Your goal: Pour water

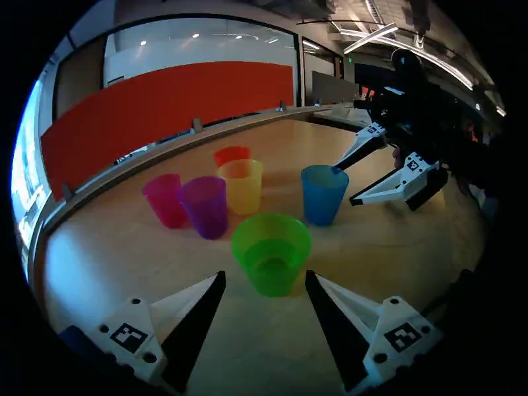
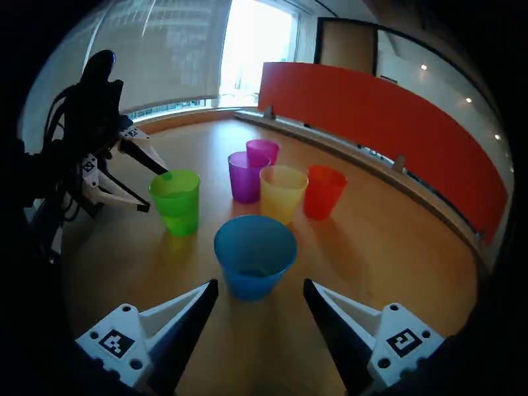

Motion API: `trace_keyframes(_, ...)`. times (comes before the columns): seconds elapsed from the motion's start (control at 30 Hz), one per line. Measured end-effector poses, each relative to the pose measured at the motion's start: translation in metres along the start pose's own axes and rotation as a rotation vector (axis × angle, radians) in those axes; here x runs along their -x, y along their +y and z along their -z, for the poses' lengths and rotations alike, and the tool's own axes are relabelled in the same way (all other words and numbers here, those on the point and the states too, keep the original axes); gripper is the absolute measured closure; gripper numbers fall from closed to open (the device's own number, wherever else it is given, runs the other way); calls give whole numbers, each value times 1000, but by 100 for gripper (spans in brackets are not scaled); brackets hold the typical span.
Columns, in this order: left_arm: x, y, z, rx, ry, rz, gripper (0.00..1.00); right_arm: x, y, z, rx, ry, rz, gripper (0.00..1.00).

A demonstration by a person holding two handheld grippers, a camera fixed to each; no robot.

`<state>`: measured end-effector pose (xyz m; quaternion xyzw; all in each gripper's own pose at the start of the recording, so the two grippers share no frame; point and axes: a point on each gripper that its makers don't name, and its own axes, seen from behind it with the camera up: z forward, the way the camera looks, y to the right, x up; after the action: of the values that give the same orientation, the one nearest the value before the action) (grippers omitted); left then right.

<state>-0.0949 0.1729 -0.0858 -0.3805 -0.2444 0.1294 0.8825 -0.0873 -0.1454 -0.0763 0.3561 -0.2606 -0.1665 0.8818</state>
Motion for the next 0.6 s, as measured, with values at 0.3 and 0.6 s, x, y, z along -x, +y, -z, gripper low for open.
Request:
trace_keyframes(0.3,-2,-3,18,-46,35,28,11,3,2,14,34,19,-21,0)
trace_keyframes(0.6,-5,-13,33,-93,71,71,11,5,7,31,75,45,-58,0)
